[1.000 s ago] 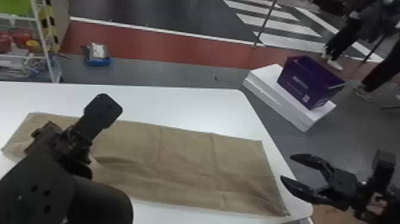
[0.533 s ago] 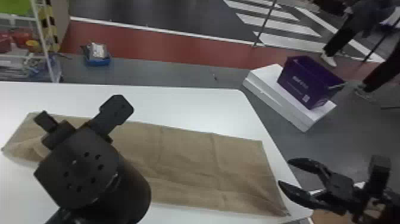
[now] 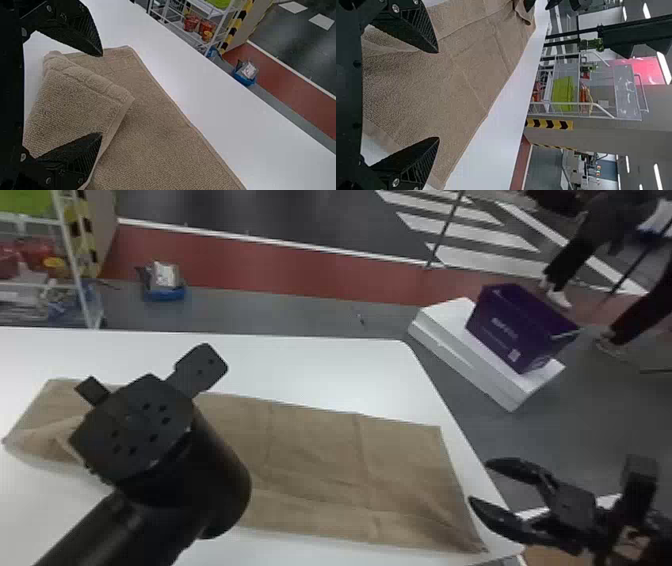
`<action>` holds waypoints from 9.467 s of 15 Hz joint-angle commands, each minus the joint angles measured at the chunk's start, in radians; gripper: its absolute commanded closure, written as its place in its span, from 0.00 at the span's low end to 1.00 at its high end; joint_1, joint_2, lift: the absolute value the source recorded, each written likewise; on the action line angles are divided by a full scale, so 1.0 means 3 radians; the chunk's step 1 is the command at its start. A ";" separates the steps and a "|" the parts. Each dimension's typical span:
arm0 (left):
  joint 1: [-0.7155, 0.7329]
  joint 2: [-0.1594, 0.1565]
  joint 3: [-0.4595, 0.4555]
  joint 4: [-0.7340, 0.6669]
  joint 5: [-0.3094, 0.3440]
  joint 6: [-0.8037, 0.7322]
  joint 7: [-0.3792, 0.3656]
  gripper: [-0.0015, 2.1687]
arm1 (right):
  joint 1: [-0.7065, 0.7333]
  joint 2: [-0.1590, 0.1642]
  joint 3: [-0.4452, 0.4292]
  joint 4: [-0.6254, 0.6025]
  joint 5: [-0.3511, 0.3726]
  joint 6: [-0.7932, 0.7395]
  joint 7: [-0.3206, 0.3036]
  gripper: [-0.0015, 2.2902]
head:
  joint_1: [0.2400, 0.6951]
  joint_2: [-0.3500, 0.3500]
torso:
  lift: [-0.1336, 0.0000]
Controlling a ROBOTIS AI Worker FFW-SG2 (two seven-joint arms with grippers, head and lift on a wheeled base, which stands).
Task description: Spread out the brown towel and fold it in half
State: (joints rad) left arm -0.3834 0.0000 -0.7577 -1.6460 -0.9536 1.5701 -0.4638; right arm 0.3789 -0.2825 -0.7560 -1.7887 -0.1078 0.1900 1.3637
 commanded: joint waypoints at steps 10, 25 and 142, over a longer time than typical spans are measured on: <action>-0.0302 -0.0009 0.0894 0.0169 0.0336 -0.0450 -0.1389 0.63 | 0.0005 0.0001 -0.0021 0.0077 -0.0004 -0.0155 0.0011 0.05 | 1.00 0.00 | 0.00; -0.0491 -0.0009 0.1119 0.0614 0.0259 -0.0685 -0.1481 0.32 | 0.0015 -0.0010 -0.0062 0.0082 -0.0045 -0.0145 0.0011 0.05 | 1.00 0.00 | 0.00; -0.0512 0.0435 0.2807 0.1120 0.0648 -0.2761 -0.2054 0.13 | -0.1672 -0.0122 0.0378 0.0251 0.0569 0.3302 -0.0987 0.06 | 1.00 0.25 | 0.00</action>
State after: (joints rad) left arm -0.5028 0.1218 0.0859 -1.3807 -0.7323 0.7822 -1.0715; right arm -0.1223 -0.3166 -0.6400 -1.7161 0.0628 1.1805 1.0676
